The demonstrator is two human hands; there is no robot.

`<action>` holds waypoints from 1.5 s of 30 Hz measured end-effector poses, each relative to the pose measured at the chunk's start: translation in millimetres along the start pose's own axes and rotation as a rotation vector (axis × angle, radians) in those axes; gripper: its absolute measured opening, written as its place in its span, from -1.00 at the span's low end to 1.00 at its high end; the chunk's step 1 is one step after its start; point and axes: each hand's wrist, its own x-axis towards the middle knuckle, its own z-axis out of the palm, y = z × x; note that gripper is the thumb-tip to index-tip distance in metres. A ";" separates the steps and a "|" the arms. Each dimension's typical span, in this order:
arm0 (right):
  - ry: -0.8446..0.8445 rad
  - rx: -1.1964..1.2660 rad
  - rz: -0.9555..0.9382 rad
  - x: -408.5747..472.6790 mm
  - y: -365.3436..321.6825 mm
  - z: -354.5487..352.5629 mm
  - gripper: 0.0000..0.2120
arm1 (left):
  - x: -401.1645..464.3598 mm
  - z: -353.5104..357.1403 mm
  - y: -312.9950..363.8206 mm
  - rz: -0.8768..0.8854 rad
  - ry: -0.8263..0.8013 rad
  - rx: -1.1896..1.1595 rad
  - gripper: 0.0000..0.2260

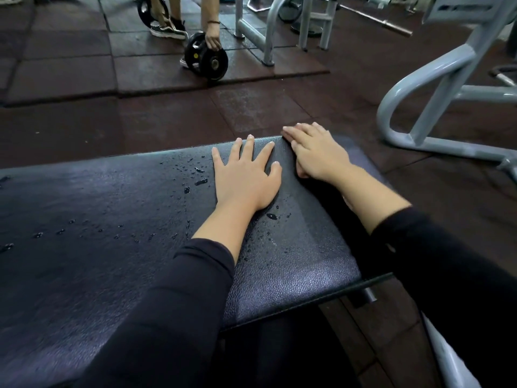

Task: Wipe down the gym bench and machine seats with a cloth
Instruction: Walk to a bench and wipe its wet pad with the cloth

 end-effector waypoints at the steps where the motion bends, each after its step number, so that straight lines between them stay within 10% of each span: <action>1: -0.026 0.008 -0.010 9.4 5.0 -2.7 -0.57 | 0.3 -0.3 -0.4 0.000 0.000 0.000 -0.52; 17: 0.083 0.178 0.161 -147.2 69.7 -37.1 -0.60 | -2.2 -4.9 2.2 0.003 -0.047 0.028 -0.52; 34: -0.010 0.178 0.323 -126.8 52.6 -43.6 -0.58 | -31.3 0.2 28.9 0.051 -0.081 0.026 -0.45; 45: -0.007 0.196 -0.041 -193.5 19.1 -36.3 -0.53 | -30.2 -1.1 25.1 0.063 -0.066 0.006 -0.49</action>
